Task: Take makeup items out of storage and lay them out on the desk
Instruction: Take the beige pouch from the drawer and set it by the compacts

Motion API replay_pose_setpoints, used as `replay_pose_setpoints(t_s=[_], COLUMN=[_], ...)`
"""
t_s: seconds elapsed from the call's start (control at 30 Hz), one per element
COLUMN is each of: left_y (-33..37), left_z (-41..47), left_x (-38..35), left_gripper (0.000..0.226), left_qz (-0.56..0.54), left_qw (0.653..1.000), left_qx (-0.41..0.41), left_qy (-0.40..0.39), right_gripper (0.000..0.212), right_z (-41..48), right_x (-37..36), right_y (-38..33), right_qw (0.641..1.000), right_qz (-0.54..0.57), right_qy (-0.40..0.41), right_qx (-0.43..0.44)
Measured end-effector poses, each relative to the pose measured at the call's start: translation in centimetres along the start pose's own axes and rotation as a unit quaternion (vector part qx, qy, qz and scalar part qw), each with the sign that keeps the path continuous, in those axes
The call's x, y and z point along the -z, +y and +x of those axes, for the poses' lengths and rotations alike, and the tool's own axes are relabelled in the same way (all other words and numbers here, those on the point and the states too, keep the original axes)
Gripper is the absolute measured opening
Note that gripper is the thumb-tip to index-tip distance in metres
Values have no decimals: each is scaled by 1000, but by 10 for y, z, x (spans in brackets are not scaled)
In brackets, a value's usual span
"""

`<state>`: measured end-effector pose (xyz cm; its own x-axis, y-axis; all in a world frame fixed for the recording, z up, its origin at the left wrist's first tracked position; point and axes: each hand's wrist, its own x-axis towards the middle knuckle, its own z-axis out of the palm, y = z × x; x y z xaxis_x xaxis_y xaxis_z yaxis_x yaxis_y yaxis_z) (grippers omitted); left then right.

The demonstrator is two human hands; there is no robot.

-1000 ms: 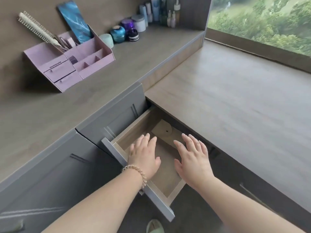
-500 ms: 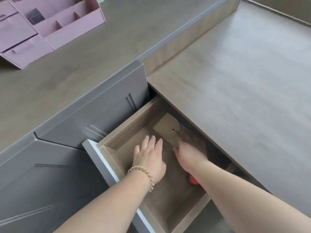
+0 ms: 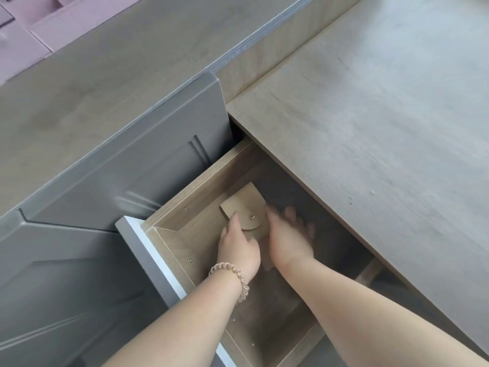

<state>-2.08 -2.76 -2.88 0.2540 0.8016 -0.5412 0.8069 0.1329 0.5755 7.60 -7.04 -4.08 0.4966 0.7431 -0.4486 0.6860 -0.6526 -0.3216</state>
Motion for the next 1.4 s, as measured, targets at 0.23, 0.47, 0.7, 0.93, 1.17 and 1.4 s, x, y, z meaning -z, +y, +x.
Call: replay_pose_setpoints(t_s=[0.23, 0.47, 0.7, 0.93, 1.17, 1.4], left_y=[6, 41, 124, 182, 204, 203], left_z=[-20, -87, -189, -297, -408, -520], left_x=[30, 69, 76, 14, -114, -257], left_gripper=[50, 46, 36, 44, 44, 45], left_qz=[-204, -309, -301, -268, -209, -165], left_qw=[974, 945, 902, 846, 835, 853], left_qx=[103, 8, -205, -265, -306, -268], left_qy=[2, -105, -232, -377, -407, -415], right_gripper=[49, 38, 44, 46, 39, 40], right_z=[-51, -130, -248, -356, -460, -554], right_x=[9, 75, 152, 184, 178, 160], right_y=[-28, -39, 19, 112, 239, 383], right_qw=[983, 917, 831, 774, 720, 718], right_qz=[149, 313, 384, 381, 445, 433], right_qy=[70, 242, 401, 484, 494, 470], right_qx=[75, 50, -35, -148, -199, -275])
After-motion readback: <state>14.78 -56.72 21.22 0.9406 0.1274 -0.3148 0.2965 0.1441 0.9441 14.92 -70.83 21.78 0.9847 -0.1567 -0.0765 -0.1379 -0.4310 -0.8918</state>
